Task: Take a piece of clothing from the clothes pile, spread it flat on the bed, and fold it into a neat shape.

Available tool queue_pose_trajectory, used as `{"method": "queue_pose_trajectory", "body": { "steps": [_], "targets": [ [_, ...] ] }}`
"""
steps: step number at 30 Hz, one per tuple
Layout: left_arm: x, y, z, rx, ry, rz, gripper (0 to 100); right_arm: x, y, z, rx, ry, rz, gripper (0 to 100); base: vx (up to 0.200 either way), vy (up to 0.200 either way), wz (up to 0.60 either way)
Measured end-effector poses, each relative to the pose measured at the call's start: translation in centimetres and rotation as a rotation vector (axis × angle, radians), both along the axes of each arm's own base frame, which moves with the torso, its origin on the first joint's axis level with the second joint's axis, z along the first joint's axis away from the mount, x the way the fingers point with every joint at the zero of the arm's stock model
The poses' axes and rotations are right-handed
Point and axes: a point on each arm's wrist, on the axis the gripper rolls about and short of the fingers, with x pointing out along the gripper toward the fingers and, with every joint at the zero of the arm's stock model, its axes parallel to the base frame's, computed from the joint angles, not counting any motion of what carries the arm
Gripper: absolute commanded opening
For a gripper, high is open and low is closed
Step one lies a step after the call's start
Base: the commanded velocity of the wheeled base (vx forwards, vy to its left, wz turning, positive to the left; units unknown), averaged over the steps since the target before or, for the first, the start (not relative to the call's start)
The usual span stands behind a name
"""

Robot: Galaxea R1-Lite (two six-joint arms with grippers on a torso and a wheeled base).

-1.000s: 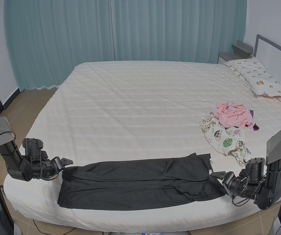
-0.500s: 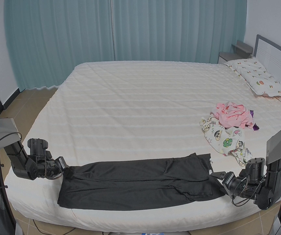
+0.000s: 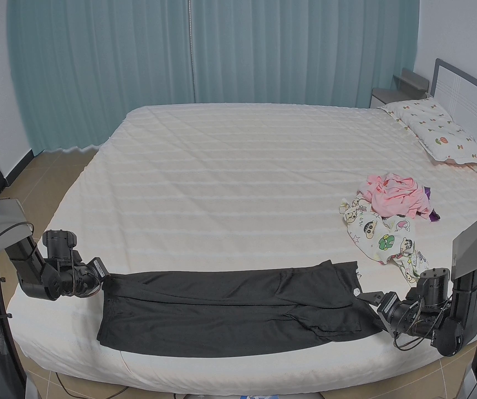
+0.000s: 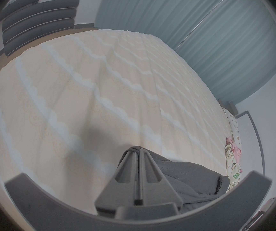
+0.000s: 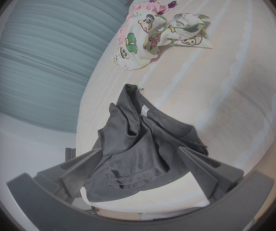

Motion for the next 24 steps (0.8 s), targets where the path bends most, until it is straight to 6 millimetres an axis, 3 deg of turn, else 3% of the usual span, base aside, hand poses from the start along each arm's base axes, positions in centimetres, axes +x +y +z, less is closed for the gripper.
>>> {"method": "queue_pose_trajectory", "body": {
  "steps": [1, 2, 10, 19, 24],
  "targets": [
    [0.0, 0.0, 0.0, 0.000, 0.000, 0.001, 0, 0.0, 0.0, 0.0, 0.000, 0.000, 0.000, 100, 0.000, 0.000, 0.00],
    [0.1, 0.1, -0.1, 0.000, 0.001, 0.004, 100, 0.0, 0.0, 0.0, 0.000, 0.000, 0.000, 100, 0.000, 0.000, 0.00],
    [0.2, 0.3, -0.6, -0.002, 0.009, 0.013, 100, 0.0, 0.0, 0.0, 0.000, 0.000, 0.000, 100, 0.000, 0.000, 0.00],
    [-0.6, 0.0, 1.4, -0.024, -0.016, 0.024, 100, 0.0, 0.0, 0.0, 0.000, 0.000, 0.000, 100, 0.000, 0.000, 0.00],
    [-0.6, -1.3, 2.4, -0.049, -0.036, 0.012, 100, 0.0, 0.0, 0.0, 0.000, 0.000, 0.000, 100, 0.000, 0.000, 0.00]
  ]
}}
